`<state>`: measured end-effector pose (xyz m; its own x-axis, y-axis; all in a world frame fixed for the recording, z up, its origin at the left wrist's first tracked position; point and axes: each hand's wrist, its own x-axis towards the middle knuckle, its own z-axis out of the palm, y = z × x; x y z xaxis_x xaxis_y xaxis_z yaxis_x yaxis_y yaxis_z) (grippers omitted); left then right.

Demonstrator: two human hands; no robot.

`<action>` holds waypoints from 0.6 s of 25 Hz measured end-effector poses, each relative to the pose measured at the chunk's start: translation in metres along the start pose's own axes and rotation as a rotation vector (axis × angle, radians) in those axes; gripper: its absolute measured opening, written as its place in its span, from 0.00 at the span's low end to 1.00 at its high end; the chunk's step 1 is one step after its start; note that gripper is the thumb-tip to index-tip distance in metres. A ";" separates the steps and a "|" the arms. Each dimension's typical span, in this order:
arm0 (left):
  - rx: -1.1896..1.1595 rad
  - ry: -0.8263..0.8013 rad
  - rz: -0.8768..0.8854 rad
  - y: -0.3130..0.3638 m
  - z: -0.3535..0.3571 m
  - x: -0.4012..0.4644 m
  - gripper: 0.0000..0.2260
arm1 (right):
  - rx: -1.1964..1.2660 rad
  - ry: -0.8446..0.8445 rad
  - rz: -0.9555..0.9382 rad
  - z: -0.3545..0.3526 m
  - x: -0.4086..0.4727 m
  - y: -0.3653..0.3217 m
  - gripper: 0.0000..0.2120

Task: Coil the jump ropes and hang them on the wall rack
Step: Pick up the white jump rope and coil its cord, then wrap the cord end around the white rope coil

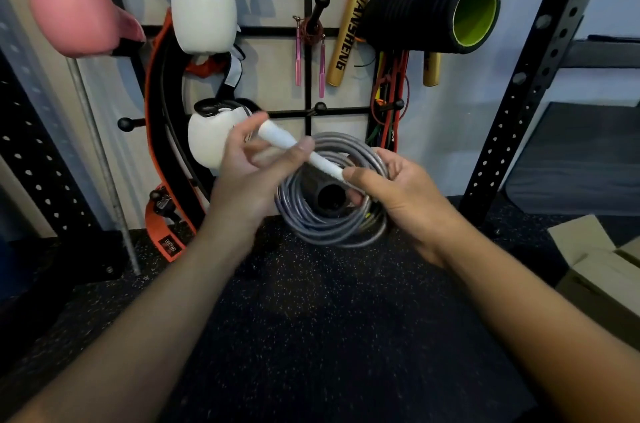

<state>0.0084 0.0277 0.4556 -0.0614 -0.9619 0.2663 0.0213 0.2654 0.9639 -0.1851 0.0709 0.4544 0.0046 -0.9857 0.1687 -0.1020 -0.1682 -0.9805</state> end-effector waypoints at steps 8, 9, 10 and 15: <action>0.771 -0.894 -0.038 0.024 -0.018 0.004 0.34 | -0.470 -0.391 0.011 -0.002 -0.005 -0.005 0.09; 0.709 -0.909 -0.068 0.015 -0.013 0.003 0.29 | -0.494 -0.404 0.015 0.000 -0.006 -0.004 0.09; 0.635 -0.900 -0.096 0.007 -0.010 0.002 0.23 | -0.514 -0.398 0.016 0.002 -0.006 -0.003 0.11; 0.276 -0.694 -0.115 -0.003 -0.008 -0.001 0.14 | -0.452 -0.180 -0.100 -0.011 -0.001 -0.005 0.18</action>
<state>0.0166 0.0270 0.4524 -0.6643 -0.7473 0.0173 -0.2680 0.2597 0.9277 -0.1952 0.0725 0.4602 0.2035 -0.9584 0.2003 -0.5135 -0.2787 -0.8116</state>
